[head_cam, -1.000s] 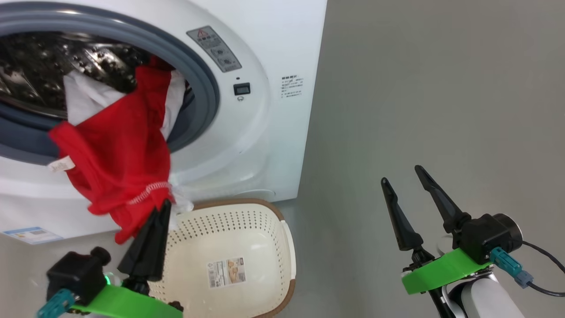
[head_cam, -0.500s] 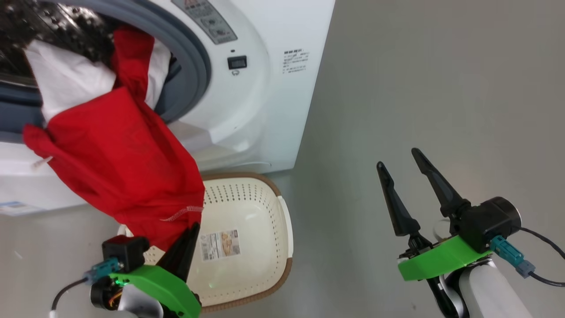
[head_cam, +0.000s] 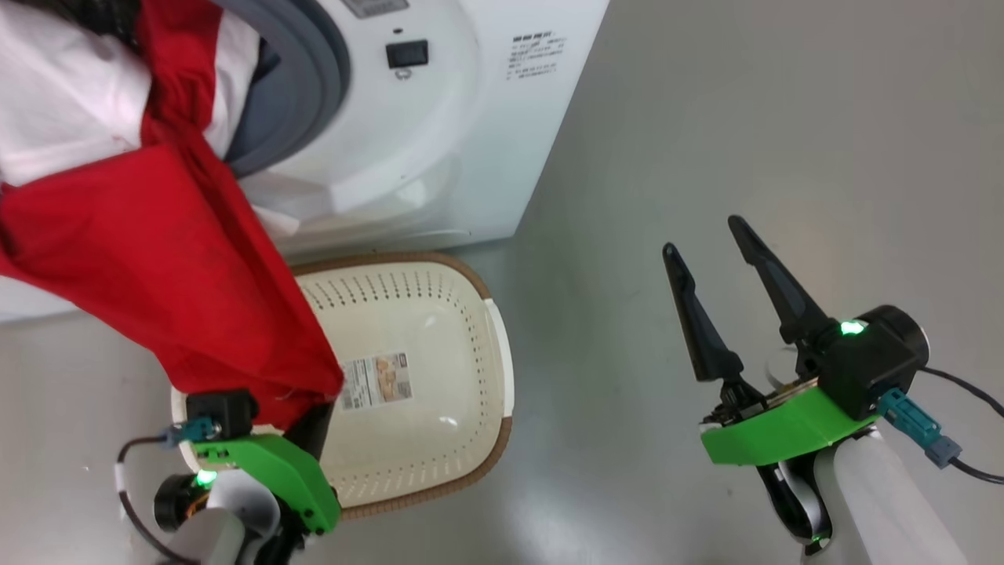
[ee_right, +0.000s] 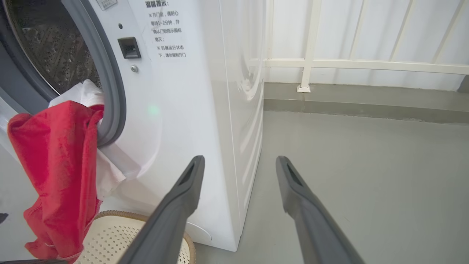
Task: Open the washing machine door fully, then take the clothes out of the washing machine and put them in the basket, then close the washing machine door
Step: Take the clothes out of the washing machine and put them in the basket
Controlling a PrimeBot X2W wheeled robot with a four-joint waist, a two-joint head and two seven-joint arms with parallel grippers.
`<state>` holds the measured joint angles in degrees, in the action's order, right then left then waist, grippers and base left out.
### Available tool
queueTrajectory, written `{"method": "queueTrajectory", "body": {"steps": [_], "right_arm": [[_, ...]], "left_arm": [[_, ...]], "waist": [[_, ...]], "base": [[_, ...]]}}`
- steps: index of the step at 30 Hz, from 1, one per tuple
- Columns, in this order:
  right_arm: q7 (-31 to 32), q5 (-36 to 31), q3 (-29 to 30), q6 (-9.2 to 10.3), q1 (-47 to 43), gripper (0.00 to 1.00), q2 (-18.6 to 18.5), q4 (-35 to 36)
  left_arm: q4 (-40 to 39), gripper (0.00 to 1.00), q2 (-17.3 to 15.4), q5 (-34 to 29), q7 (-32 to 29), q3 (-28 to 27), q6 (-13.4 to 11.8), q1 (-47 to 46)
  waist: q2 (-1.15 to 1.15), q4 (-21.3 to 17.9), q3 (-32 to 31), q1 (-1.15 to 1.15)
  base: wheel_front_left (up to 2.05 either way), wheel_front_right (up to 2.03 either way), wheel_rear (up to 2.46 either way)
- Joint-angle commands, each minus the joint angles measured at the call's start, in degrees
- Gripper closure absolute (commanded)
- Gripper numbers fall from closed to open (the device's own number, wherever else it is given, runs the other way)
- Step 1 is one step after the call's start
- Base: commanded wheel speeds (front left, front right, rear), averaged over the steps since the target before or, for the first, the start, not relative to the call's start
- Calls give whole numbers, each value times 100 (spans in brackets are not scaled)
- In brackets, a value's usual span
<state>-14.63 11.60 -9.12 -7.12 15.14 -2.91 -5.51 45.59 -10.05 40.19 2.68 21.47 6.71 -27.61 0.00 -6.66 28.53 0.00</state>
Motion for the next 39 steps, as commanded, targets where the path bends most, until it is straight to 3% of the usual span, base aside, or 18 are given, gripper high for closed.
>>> {"method": "queueTrajectory", "body": {"steps": [1, 10, 20, 29, 30, 31, 32, 39], "right_arm": [[-37, 39, -139, -36, 45, 0, 3, 150], [-37, 78, -150, -36, 166, 0, 3, 198], [-37, 85, -170, -36, 311, 0, 3, 245], [-37, 67, -162, -36, 360, 0, 3, 269], [-37, 65, -165, -36, 367, 0, 3, 266], [-37, 64, -166, -36, 374, 0, 3, 262], [-37, 65, -164, -36, 381, 0, 3, 256], [-37, 62, -164, -36, 394, 0, 3, 178]], "left_arm": [[95, 100, -95, 60, 90, -100, 50, -132], [809, 100, 22, 478, 65, 224, 76, -563], [1195, 100, -32, 1109, -169, 777, 77, -700], [1493, 100, -106, 1420, 37, 1151, 77, -910], [1531, 88, -109, 1448, 57, 1184, 77, -935], [1578, 51, -119, 1462, 112, 1208, 77, -968], [1622, 0, -118, 1476, 157, 1236, 78, -999], [1807, 0, -92, 1554, 407, 1461, 78, -1184]], "waist": [[0, -29, 253, 0], [0, -15, 624, 0], [0, -25, 891, 0], [0, -4, 1038, 0], [0, -1, 1046, 0], [0, 2, 1052, 0], [0, 8, 1053, 0], [0, 88, 981, 0]], "base": [[0, 0, 0], [0, 0, 0], [0, 0, 0], [0, 0, 0], [0, 0, 0], [0, 0, 0], [0, 0, 0], [0, 0, 0]]}}
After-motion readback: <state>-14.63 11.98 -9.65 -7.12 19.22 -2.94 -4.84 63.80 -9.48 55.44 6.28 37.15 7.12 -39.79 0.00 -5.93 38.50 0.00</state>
